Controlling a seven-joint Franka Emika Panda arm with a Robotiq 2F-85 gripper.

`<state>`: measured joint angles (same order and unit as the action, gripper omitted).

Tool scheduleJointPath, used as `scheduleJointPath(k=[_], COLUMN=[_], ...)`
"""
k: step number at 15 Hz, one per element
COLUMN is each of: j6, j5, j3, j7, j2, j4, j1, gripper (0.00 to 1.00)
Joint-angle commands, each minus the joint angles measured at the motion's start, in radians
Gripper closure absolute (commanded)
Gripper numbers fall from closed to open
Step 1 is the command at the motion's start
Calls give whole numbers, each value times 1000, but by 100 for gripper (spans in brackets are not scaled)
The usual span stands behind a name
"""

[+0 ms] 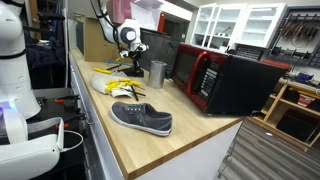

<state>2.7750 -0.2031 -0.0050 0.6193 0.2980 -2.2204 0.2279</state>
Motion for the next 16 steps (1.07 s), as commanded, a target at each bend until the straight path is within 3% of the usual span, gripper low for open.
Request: scheduleJointPath(k=[1,12,16], j6=[73,110,151], j5=[-53,-18,-5], j3=[-72,-80,-78], j7=[91,165,181], j2=[7,53,-7], j4=[4,17,-12], j1=[67,141,150], gripper=[100,100,100])
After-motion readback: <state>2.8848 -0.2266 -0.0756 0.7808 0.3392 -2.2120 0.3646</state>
